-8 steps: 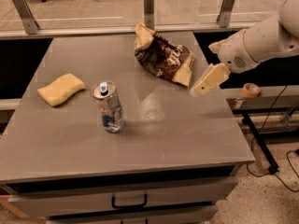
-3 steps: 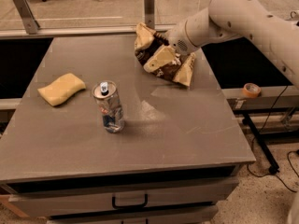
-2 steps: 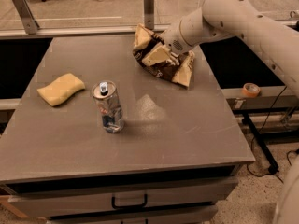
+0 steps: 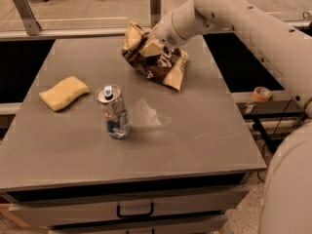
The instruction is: Move brown chip bag near sponge
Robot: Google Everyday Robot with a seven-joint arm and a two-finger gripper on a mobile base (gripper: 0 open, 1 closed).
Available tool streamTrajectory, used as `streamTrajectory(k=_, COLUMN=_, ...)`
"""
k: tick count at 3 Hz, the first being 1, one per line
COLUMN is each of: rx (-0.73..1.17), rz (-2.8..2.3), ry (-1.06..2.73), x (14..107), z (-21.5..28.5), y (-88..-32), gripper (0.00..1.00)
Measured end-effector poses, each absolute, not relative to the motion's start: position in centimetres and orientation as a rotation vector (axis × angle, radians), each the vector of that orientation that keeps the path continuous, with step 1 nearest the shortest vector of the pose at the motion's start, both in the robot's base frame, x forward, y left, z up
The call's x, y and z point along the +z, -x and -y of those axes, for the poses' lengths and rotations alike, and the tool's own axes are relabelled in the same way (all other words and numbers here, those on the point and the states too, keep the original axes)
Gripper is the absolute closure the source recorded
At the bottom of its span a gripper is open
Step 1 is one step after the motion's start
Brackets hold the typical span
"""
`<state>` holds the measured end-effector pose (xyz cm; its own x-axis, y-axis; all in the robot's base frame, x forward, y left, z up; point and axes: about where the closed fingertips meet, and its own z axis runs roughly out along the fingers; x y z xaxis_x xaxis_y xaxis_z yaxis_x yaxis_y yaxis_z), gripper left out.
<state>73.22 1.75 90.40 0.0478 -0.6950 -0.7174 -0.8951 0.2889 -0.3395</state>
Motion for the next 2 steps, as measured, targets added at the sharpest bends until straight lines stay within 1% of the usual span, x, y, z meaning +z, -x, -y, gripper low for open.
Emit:
streamTrajectory(k=1, rx=0.410, rz=-1.615, ry=1.517, x=92.7, z=-6.7, y=-72.6, gripper=1.00)
streamTrajectory(k=2, rx=0.546, rz=-1.559, ry=1.570, x=94.4, z=-11.5, y=-70.9, gripper=1.00)
